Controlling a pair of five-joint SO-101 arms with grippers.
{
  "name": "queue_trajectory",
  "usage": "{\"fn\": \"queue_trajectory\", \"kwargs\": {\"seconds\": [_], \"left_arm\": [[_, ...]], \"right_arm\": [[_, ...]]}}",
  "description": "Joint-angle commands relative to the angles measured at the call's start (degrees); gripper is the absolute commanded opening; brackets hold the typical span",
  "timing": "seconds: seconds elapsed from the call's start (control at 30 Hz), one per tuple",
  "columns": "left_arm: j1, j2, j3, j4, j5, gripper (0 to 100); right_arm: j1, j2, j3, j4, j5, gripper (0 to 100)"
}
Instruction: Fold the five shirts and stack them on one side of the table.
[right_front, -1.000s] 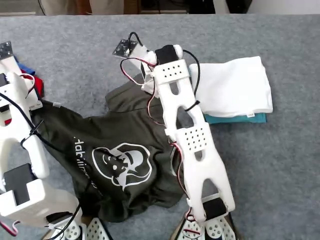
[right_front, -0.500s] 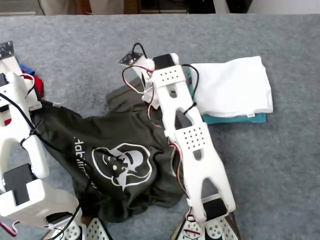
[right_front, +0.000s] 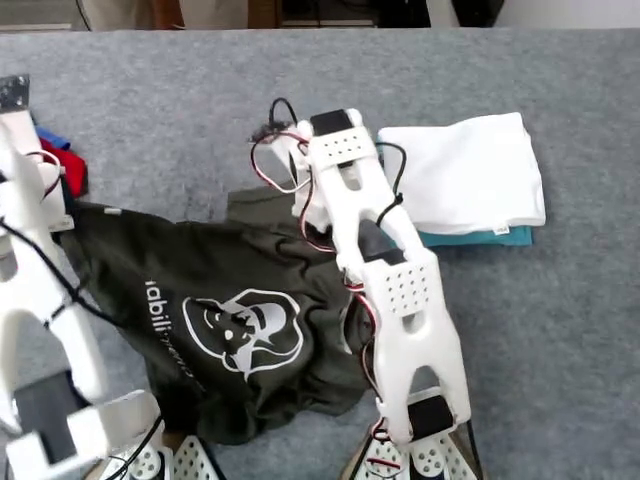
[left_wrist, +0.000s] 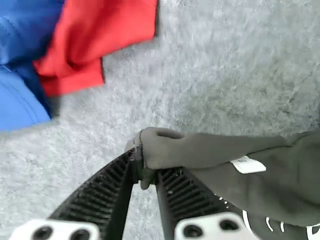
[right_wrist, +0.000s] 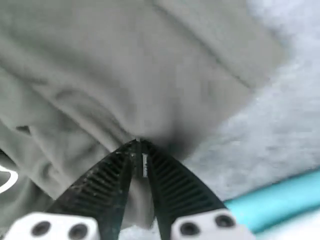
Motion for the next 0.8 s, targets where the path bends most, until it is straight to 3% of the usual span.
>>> {"fn": "queue_trajectory", "kwargs": {"seconds": [0.0, 0.13, 0.33, 0.53, 0.77], "left_arm": [[0.6, -4.3, 3.2, -3.8, -0.5, 2], [0.6, -3.8, 5.0, -5.3, -0.5, 2], [0.6, -3.2, 4.8, -5.5, -0.5, 2], [0.6, -3.2, 5.3, -5.5, -0.4, 2], [0.6, -3.2, 5.4, -5.2, -0.3, 2]], "right_arm": [[-0.1, -6.1, -4.4, 2.1, 4.7, 0.2], [-0.7, -7.3, -9.4, 7.0, 5.3, 4.1], [1.8, -5.6, -14.9, 2.7, 5.1, 15.6], [1.8, 2.9, -20.5, -5.4, -8.1, 16.1], [1.2, 14.7, -31.2, -6.4, -12.7, 16.1]]}}
